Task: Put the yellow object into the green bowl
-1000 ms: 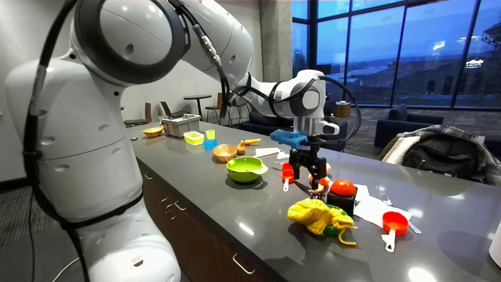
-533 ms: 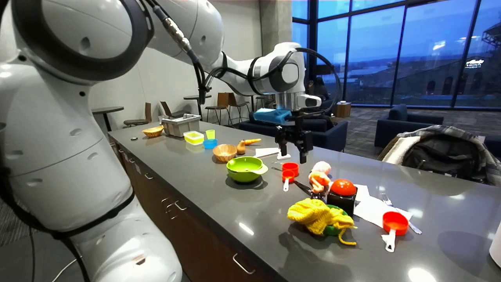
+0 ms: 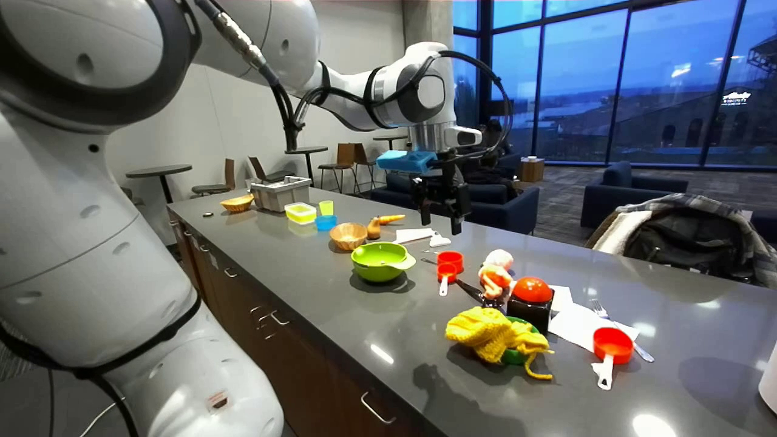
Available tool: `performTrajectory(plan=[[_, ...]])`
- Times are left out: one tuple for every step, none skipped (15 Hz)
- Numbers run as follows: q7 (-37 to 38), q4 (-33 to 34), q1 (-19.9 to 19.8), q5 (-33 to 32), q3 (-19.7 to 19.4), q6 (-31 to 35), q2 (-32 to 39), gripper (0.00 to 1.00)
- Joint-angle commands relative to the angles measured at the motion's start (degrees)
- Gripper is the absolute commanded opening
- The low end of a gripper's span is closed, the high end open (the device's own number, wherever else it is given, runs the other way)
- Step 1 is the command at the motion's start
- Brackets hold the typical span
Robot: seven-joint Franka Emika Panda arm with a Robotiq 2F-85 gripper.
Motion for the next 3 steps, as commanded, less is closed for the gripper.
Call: performTrajectory(plan=[[-0.1,0.1,-0.5,0.1,0.4,-0.1,0.3,1.00],[-0.1,0.1,-0.5,0.1,0.4,0.0,0.4,1.00],[-0.1,0.1,-0.5,0.1,0.4,0.0,0.5,1.00]])
